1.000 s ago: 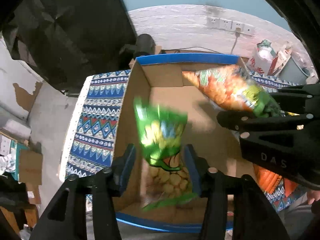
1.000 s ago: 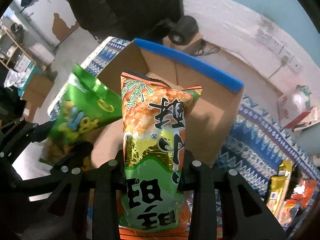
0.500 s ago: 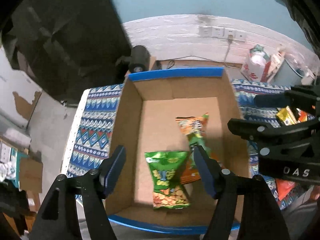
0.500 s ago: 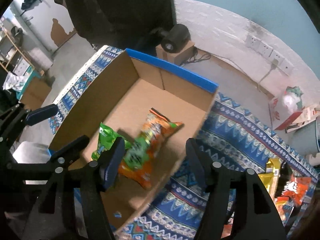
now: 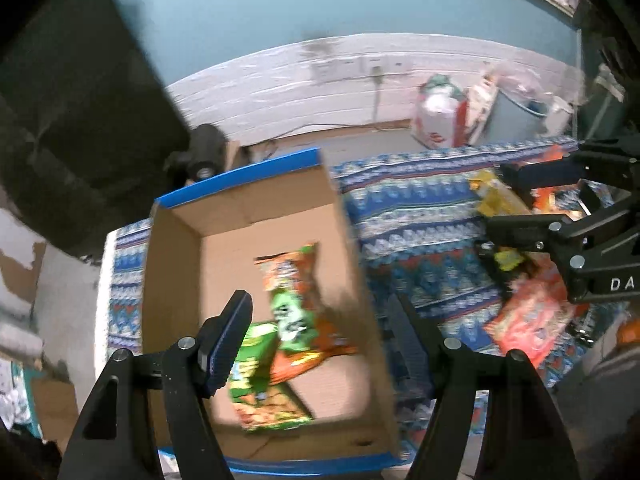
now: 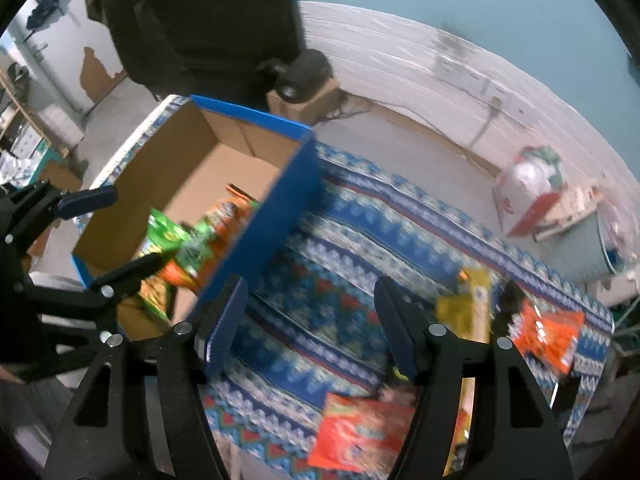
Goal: Organize snacks
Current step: 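Move both tools back over the snack pile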
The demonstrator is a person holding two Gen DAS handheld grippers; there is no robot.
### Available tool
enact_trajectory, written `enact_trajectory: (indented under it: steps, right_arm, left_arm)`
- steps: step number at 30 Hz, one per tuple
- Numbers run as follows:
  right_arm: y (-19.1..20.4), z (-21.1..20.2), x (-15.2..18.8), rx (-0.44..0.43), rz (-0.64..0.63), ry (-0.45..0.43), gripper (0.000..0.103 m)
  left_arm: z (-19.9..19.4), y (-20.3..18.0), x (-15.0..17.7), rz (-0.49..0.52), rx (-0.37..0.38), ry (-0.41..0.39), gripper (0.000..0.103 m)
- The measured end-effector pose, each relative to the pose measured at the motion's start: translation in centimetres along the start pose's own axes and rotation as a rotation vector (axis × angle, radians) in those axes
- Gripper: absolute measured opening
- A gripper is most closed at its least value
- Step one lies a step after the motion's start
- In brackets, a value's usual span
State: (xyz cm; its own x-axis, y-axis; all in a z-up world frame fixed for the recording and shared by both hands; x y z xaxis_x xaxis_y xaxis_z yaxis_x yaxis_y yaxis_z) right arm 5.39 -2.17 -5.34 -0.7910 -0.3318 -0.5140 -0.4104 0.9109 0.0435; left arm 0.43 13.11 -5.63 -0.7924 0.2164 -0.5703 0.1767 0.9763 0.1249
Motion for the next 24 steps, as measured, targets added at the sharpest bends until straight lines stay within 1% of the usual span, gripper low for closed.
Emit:
enact_trajectory:
  steps: [4,8,9,18,22,24]
  right_arm:
    - [-2.9,-1.3,2.3,0.034,0.025,0.015,0.071]
    - [-5.7,-2.6,4.7,0.068,0.057,0.03,0.072]
    - [-6.6,-2.9,5.5,0.079,0.074,0.035,0.072]
    - [-11.7,-4.8,10.7,0.116,0.194,0.072,0.073]
    - [-13.2,-5.3,13.1,0.123,0.223,0.086,0.079]
    - [-14.1,-5.4,14.2,0.13,0.232,0.094,0.081]
  left_arm:
    - [0.0,-2.8,-0.3,0.045,0.046,-0.001,0.072]
    - [0.0,-6.0,-0.3,0.112,0.087,-0.001,0.072]
    - [0.1,-7.0,-0.3,0.133,0.103,0.002,0.074]
    - [1.0,-13.8,0.8,0.261,0.226,0.051,0.075]
    - [1.6,-16.3,1.3,0.314,0.259,0.068,0.075]
    - [1.9,-17.4,1.5,0.339,0.28,0.072,0.075]
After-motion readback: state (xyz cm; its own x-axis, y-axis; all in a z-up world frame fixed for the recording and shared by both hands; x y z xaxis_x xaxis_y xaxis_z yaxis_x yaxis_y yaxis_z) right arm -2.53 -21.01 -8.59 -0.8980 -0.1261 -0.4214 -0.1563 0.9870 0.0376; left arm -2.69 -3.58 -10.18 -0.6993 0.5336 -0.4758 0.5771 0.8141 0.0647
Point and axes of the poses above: each gripper's, at about its wrist camera, not at the fingertips, and z roughly the way its jaws point, y to its left, x to its underside, the point moved 1 cm from there along z, roughly the way its jaws point, and after that the axes turned 7 degrees about -y, right-handed, at the moved point
